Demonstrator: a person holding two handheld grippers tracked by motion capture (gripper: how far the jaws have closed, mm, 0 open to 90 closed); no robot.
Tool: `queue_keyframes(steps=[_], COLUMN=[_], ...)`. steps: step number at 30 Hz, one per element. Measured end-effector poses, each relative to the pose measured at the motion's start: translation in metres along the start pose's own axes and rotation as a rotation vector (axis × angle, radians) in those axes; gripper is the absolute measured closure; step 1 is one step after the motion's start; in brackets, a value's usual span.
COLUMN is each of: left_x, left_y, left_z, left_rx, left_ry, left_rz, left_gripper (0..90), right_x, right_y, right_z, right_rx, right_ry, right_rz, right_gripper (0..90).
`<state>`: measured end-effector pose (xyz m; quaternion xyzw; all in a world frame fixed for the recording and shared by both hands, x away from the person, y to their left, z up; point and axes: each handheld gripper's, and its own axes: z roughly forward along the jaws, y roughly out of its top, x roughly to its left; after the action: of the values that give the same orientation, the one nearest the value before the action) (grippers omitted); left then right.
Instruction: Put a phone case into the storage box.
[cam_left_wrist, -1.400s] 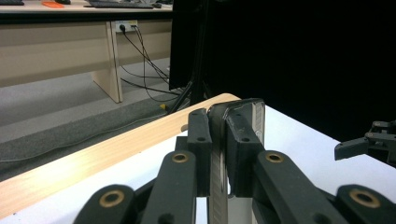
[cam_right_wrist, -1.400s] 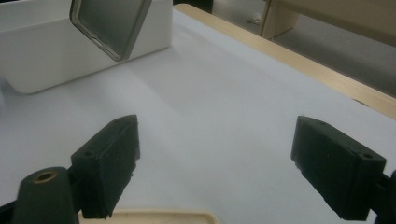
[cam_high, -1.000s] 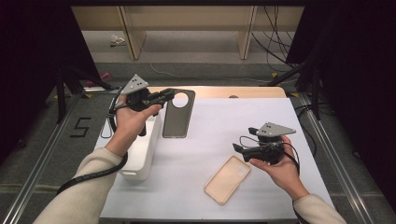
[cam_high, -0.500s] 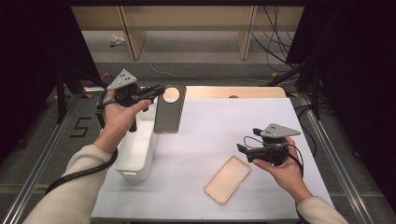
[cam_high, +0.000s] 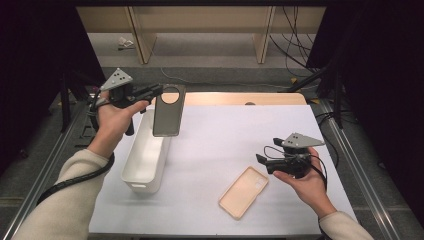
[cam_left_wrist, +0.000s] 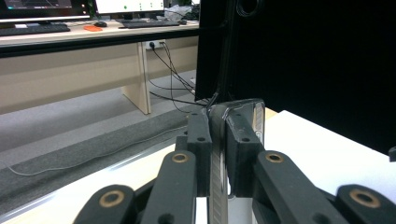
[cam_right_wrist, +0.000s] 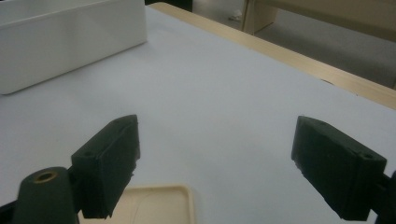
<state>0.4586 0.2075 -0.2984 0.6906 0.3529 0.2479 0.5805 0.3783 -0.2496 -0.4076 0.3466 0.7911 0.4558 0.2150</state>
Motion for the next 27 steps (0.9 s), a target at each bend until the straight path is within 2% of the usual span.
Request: queue_keyframes(steps=[12, 17, 27], left_x=[0.019, 0.030, 0.048], left_y=[0.004, 0.001, -0.005], left_z=[-0.004, -0.003, 0.004], left_rx=[-0.025, -0.028, -0.022], left_ry=[0.032, 0.049, 0.071], left_rz=[0.026, 0.052, 0.057], left_gripper=[81.4, 81.4, 81.4], right_x=[-0.001, -0.002, -0.002], right_y=[-0.001, -0.001, -0.001], right_z=[-0.001, -0.001, -0.001], right_rx=[0.001, 0.001, 0.004], right_ry=[-0.007, -0.007, -0.007], right_rz=[0.012, 0.013, 0.016], right_gripper=[16.2, 16.2, 16.2])
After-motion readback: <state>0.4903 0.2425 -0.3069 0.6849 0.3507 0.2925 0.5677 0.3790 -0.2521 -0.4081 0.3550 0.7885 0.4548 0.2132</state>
